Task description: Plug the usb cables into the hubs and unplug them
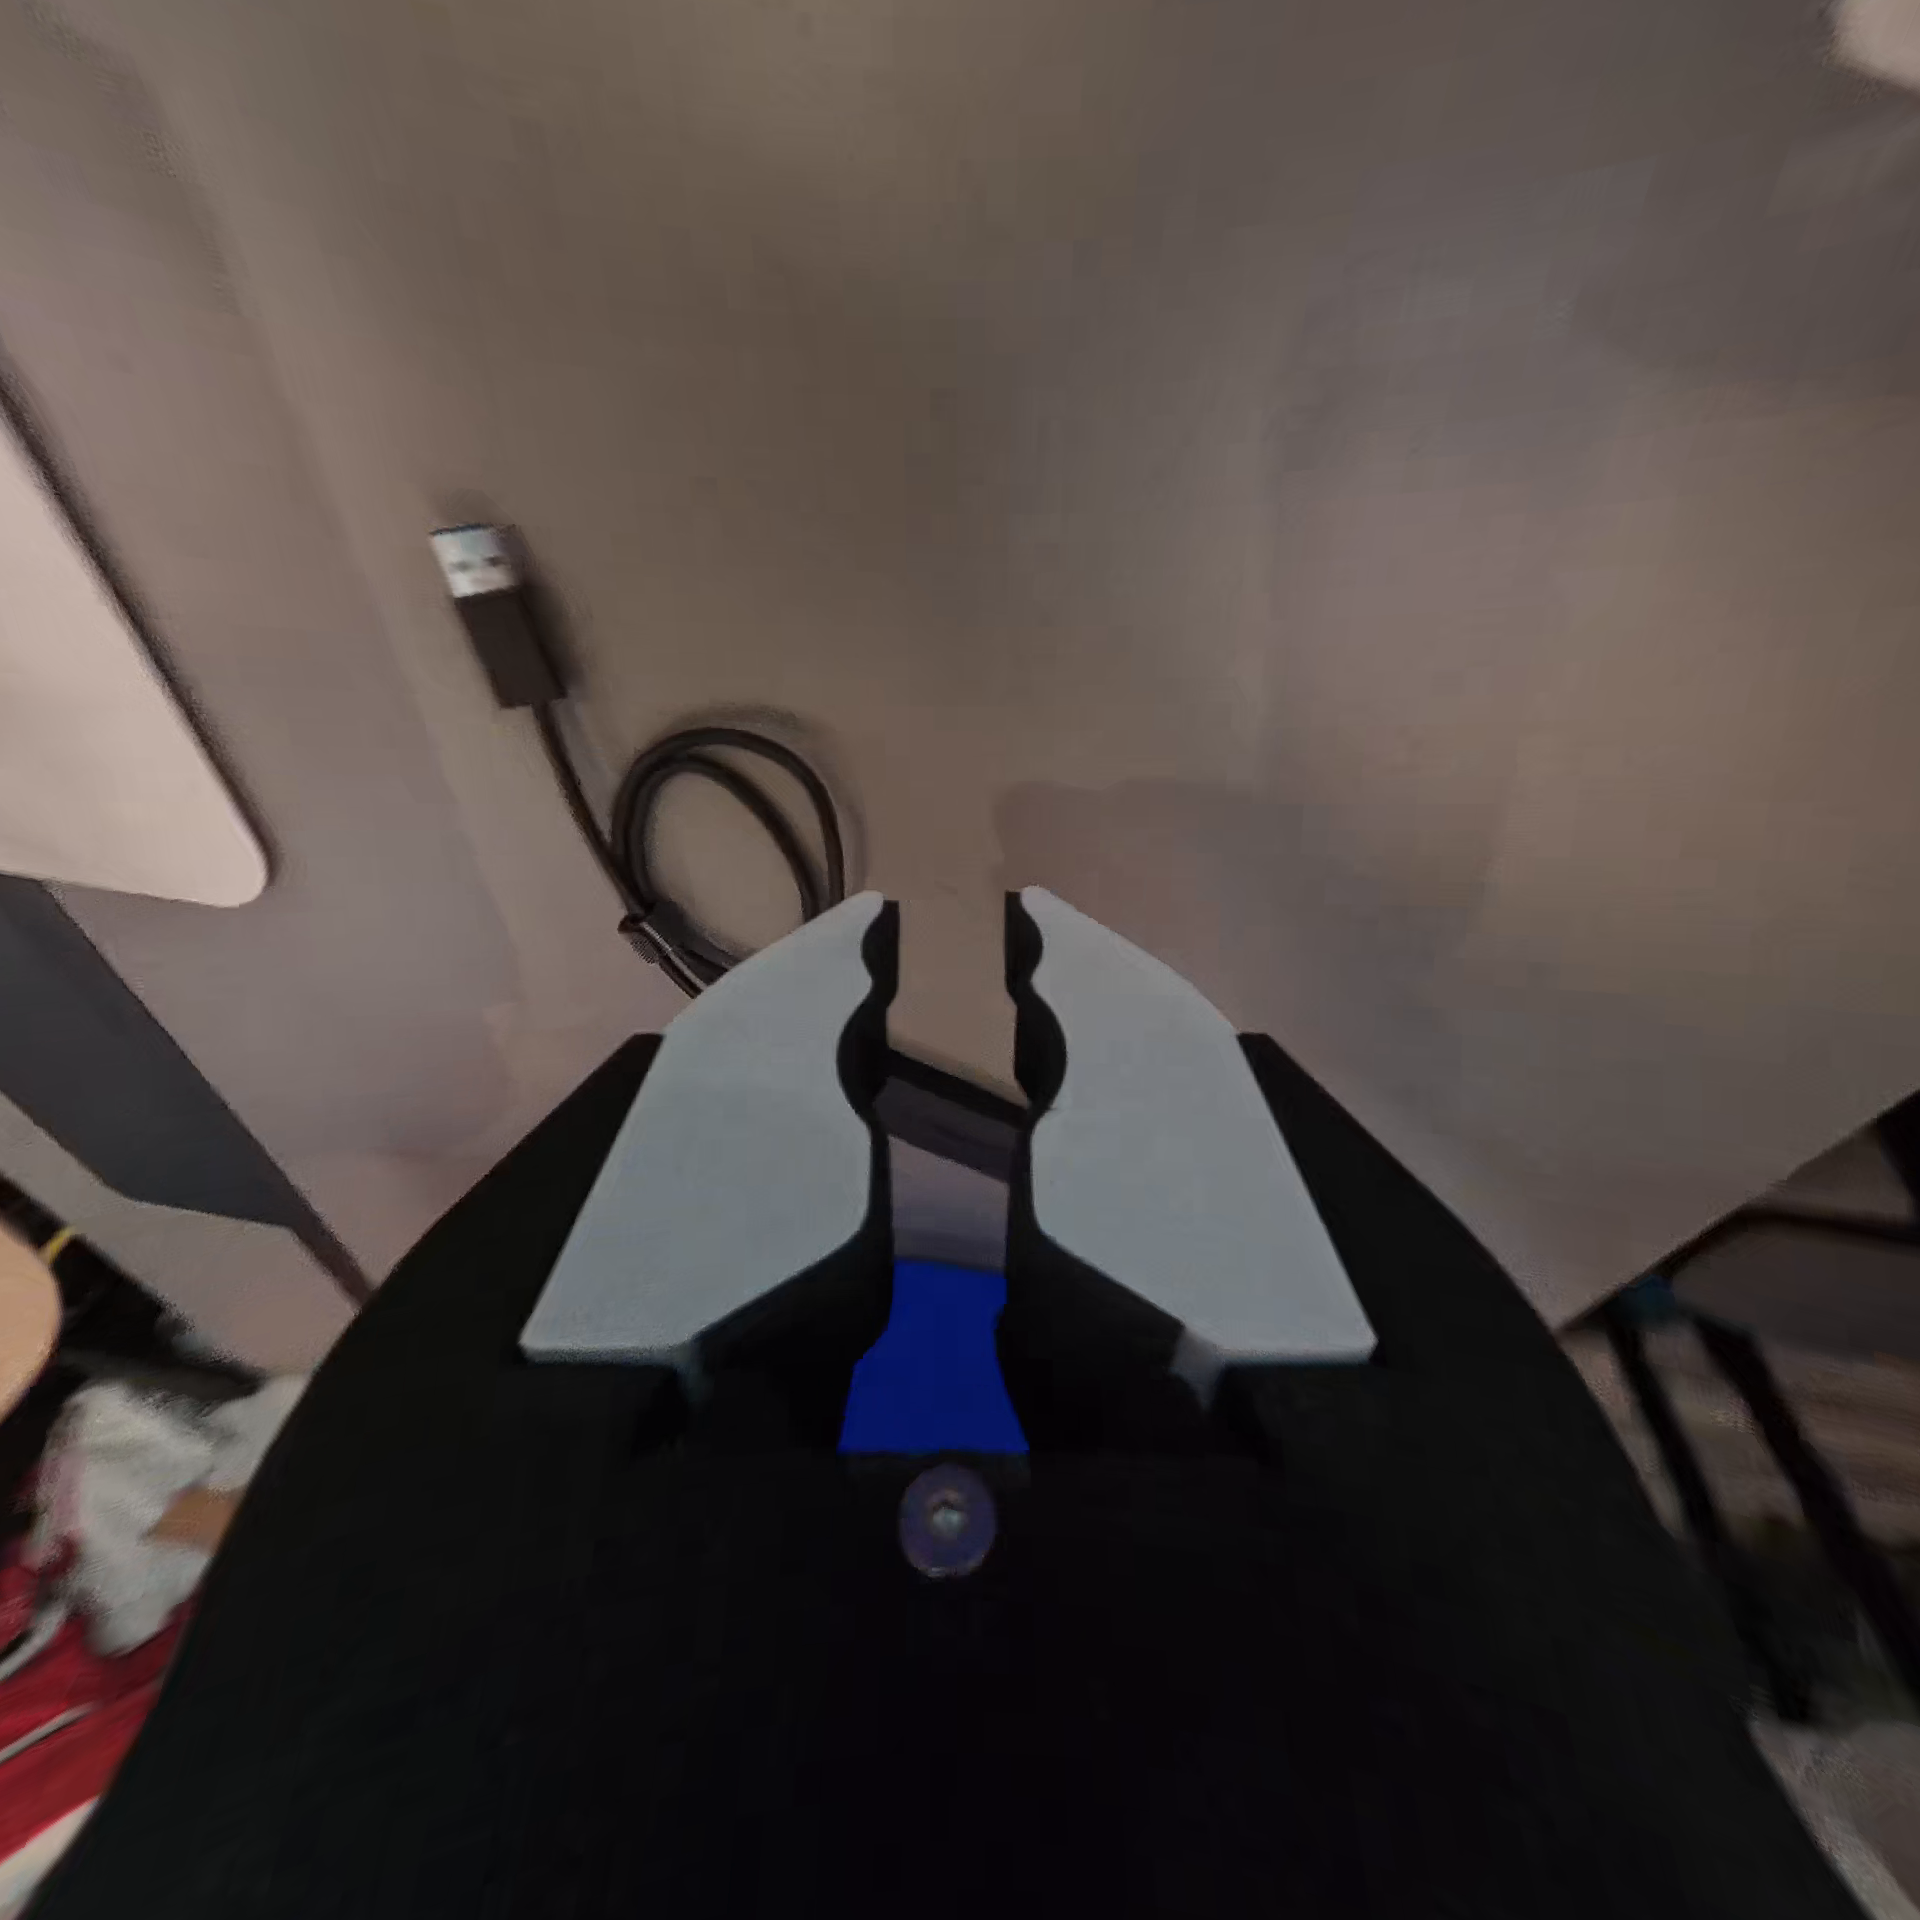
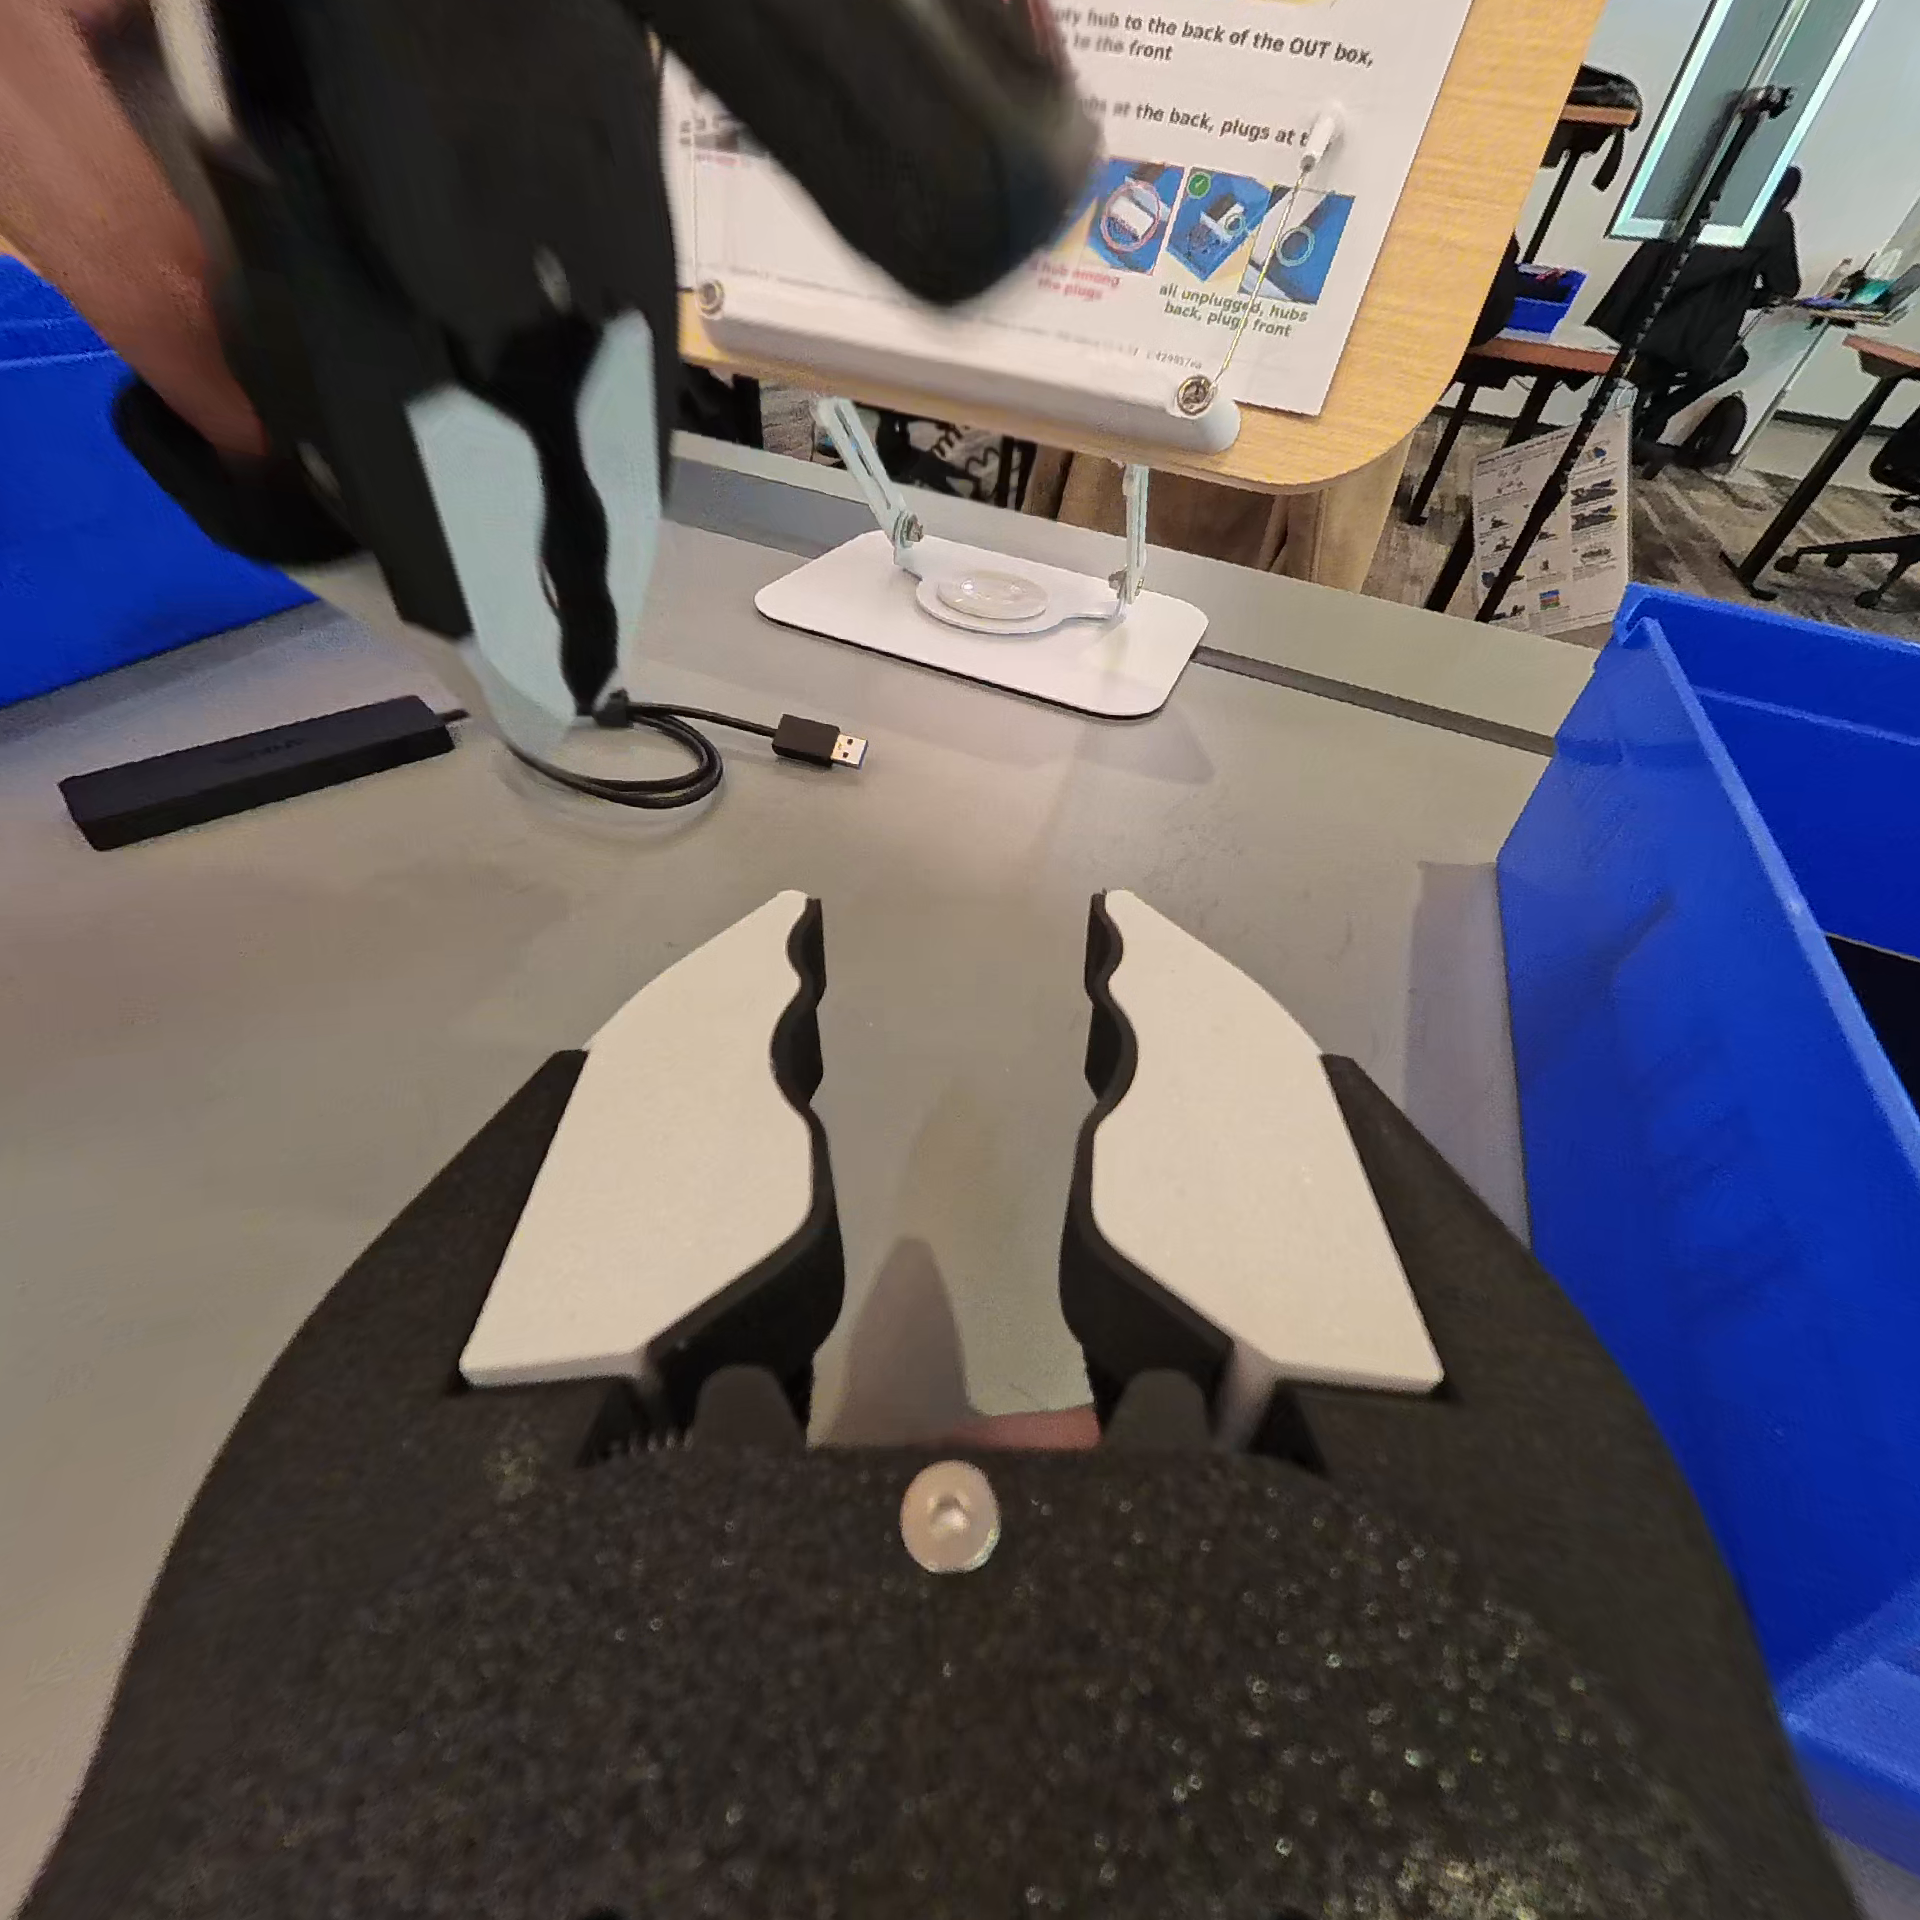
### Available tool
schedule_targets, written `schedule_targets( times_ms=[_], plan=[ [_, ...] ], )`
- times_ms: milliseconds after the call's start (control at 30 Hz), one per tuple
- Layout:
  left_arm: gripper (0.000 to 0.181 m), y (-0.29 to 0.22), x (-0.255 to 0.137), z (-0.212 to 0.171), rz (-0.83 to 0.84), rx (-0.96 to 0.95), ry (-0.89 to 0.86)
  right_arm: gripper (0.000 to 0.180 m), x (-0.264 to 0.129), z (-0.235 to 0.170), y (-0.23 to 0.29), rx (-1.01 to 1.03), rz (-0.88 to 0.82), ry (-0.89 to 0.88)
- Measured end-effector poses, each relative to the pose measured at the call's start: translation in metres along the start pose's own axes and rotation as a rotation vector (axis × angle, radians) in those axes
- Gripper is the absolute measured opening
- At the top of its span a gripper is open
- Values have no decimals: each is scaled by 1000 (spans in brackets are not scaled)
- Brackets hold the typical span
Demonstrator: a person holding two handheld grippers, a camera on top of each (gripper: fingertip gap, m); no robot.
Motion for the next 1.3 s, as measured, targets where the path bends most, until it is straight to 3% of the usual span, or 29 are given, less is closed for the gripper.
schedule_targets(
  times_ms=[167, 433, 500, 600, 767, 900, 1300],
  plan=[
    [51, 11, -46, -44, 114, -339, -445, 49, -1, 1, 1, -11, -3, -9],
    [53, -20, -97, -164, 397, -853, -1075, 49, -1, 1, 1, -10, -2, -8],
    [64, -41, -94, -191, 475, -951, -1164, 50, 0, 0, 1, -10, 2, -3],
    [64, -72, -77, -217, 579, -1047, -1225, 50, -1, 1, 1, -11, 3, -7],
    [65, -108, -41, -243, 677, -1145, -1139, 50, 0, 0, 2, -17, 6, 1],
    [63, -125, -21, -254, 647, -1194, -1108, 50, 0, 0, 3, -33, 1, 2],
    [61, -109, -22, -277, 562, -1219, -1116, 50, 2, -2, 6, -47, 11, 18]
  ],
)
Point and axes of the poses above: each gripper's, where its closed fingertips meet, x out along the fingers, z out of its top, y = z × x across the jaws, the point moved 1 cm from there along -x, back along the fingers, and after that the axes turned 5 degrees about -y, right-handed, at the moved point
